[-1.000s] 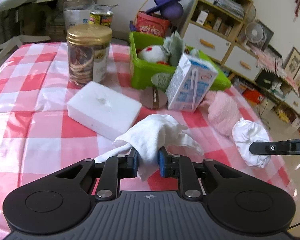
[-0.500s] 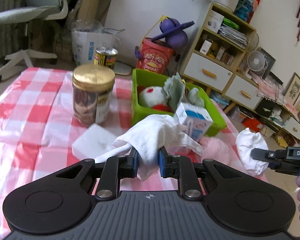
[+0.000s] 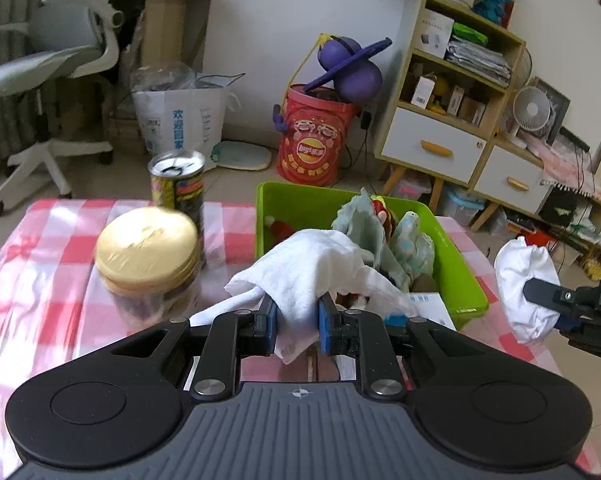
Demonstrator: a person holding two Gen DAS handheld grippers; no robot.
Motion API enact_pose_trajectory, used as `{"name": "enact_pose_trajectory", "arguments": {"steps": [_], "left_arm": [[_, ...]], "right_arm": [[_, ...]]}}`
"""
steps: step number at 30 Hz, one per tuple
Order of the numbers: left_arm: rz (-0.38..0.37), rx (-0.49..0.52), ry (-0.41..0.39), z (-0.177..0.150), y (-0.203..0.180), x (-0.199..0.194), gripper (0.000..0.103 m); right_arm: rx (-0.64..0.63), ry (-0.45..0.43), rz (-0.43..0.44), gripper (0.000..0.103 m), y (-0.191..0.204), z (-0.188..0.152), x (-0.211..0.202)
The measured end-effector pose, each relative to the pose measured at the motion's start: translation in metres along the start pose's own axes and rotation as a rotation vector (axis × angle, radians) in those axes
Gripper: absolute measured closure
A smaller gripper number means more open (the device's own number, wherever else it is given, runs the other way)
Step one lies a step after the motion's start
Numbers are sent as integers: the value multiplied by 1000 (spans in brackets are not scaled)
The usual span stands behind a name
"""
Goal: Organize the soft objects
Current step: 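Carry both white cloths over the green bin and open both tools, then move left tool toward the white foam block while right tool approaches the brown disc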
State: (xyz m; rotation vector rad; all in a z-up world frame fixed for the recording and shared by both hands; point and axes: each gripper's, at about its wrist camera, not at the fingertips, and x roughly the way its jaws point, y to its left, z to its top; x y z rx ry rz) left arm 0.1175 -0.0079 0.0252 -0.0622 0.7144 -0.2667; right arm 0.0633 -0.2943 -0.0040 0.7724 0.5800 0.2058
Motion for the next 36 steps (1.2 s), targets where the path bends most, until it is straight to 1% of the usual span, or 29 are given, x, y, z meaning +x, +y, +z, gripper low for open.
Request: {"name": "enact_pose_trajectory", "arguments": {"steps": [3, 6, 8, 14, 19, 22, 25, 27, 30, 32, 33, 34, 35, 36], "left_arm": [[12, 0, 14, 6, -3, 18, 85], [-3, -21, 30, 13, -1, 34, 85], [-30, -53, 50, 17, 2, 46, 85], [-25, -76, 122, 21, 8, 79, 85], [-17, -52, 166, 20, 6, 98, 85], [21, -31, 205, 18, 2, 110, 85], [15, -60, 213, 18, 4, 113, 84], [13, -58, 212, 18, 3, 111, 83], [7, -56, 205, 18, 3, 108, 79], [-1, -59, 191, 19, 3, 103, 71], [-9, -58, 184, 20, 2, 101, 61], [-14, -57, 177, 20, 1, 99, 56], [-15, -54, 170, 21, 0, 97, 53], [-14, -49, 165, 21, -1, 94, 48]], "right_arm": [[33, -22, 8, 99, -6, 3, 12], [50, -34, 9, 99, -8, 6, 23], [69, -44, 11, 99, -11, 6, 29], [158, -69, -1, 98, -24, 10, 45], [132, -75, -27, 98, -24, 9, 55], [105, -68, -41, 97, -21, 7, 60], [88, -67, -51, 96, -16, 3, 63], [67, -65, -58, 96, -13, 3, 64], [59, -70, -64, 95, -11, 2, 64], [71, -76, -31, 78, -9, 3, 62], [74, -85, -4, 57, -6, 4, 59], [67, -110, 11, 46, -3, 4, 55], [47, -140, 22, 44, 1, 4, 50], [21, -154, 33, 44, 6, 5, 46]]}}
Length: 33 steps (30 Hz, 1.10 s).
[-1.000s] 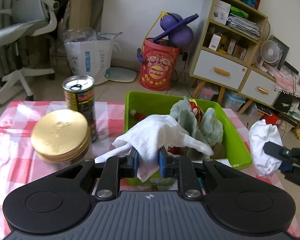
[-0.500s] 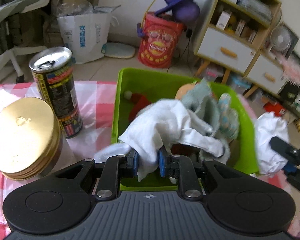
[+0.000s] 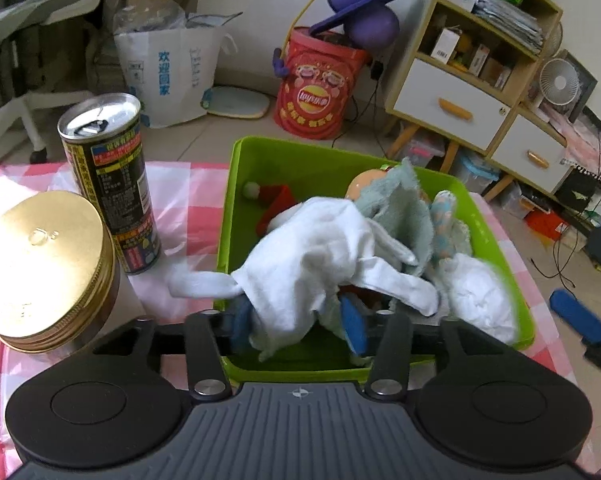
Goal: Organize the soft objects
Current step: 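Move left tool toward the white foam block while right tool approaches the brown disc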
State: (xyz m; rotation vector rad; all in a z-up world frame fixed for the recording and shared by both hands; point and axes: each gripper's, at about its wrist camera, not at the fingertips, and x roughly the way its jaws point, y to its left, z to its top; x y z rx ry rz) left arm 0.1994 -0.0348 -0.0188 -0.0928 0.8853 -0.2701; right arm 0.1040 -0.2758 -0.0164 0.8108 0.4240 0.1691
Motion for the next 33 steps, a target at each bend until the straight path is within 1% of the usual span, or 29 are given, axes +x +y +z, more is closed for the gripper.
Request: {"name": "enact_pose_trajectory", "arguments": {"steps": [1, 3, 6, 9, 14, 19, 24, 28, 33], "left_arm": [[0, 3, -3, 0, -1, -2, 44], [-1, 4, -11, 0, -1, -5, 39], [-18, -5, -19, -2, -1, -13, 34], [-8, -1, -32, -4, -1, -23, 23], [2, 12, -53, -12, 3, -44, 20], [9, -21, -66, -28, 20, -70, 12], [27, -55, -82, -50, 37, -97, 6], [51, -66, -89, -68, 50, -115, 6], [74, -82, -89, -93, 60, -127, 6]], "right_arm": [[-22, 6, 11, 44, 4, 1, -2], [-36, 15, 10, 44, 8, 2, -4], [-60, 30, -2, 44, 11, 3, -7], [-71, 40, -15, 44, 12, 6, -11], [-90, 78, -57, 38, 15, 11, -21], [-118, 114, -109, 35, 17, 10, -32], [-194, 138, -155, 35, 25, 3, -48], [-235, 154, -182, 34, 27, -4, -60], [-307, 176, -228, 34, 29, -15, -73]]}}
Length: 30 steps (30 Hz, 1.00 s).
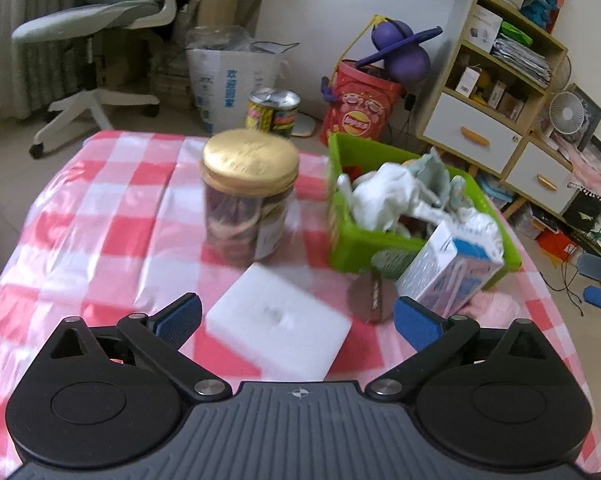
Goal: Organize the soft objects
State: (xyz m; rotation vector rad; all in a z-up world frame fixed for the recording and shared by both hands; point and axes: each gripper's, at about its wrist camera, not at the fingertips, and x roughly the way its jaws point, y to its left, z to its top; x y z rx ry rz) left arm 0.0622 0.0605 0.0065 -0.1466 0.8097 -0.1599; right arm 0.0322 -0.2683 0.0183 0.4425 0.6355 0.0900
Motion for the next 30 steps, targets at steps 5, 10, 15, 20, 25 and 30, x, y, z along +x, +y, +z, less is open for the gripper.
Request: {"name": "enact_pose_trajectory", "arguments": {"steps": [5, 10, 15, 20, 25, 30], "left_arm": [[13, -19, -1, -22, 10, -3, 6], [61, -5, -1, -42, 20, 3, 6], [114, 67, -17, -58, 20, 16, 6], [102, 105, -18, -63, 14, 32, 6], [49, -26, -22, -55, 19, 40, 7], [4, -186, 0, -48, 26, 50, 30]], "right_arm": [[-36, 14, -5, 34, 4, -13, -11], [-94, 42, -5, 34, 16, -31, -11], [-148, 76, 4, 34, 30, -52, 1], [-185, 132, 28, 34, 46, -70, 22], [-234, 173, 45, 34, 62, -83, 43], [-225, 166, 79, 39, 71, -87, 61]]}}
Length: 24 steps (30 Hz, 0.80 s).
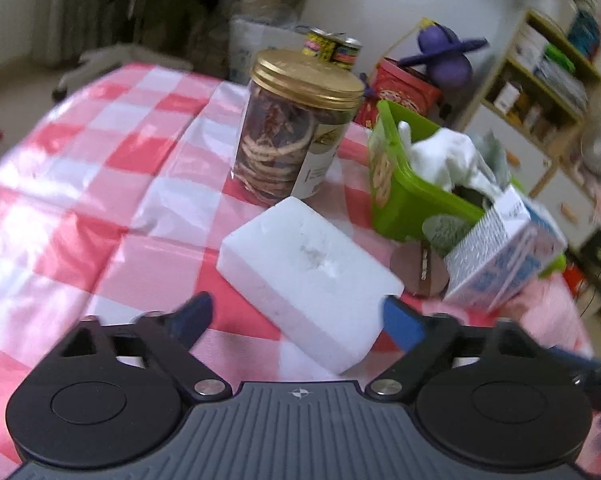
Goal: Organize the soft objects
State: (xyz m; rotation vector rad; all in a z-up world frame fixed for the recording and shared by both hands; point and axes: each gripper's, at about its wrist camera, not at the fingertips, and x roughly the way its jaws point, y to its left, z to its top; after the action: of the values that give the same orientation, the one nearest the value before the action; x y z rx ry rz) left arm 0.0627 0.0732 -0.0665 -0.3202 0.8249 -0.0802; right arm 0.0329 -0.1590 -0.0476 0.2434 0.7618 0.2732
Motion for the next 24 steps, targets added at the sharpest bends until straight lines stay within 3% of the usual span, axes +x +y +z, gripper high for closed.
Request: {"name": "enact_pose_trajectory", "arguments": {"steps": [2, 4, 9, 13, 24], "left_arm": [[-35, -64, 22, 1, 4, 4, 36], [-68, -106, 28, 2, 9, 3, 53], [-87, -94, 46, 6, 11, 0, 66], [-102, -96, 74, 13, 20, -2, 73], [-88, -124, 122, 27, 50, -8, 74]], "right_arm": [[5, -7, 22, 49, 4, 0, 6], [16, -3, 47, 64, 7, 0, 15], [31, 11, 80, 78, 13, -4, 37], [30, 17, 76, 82, 19, -6, 53], [122, -50, 30, 85, 26, 1, 80]]}}
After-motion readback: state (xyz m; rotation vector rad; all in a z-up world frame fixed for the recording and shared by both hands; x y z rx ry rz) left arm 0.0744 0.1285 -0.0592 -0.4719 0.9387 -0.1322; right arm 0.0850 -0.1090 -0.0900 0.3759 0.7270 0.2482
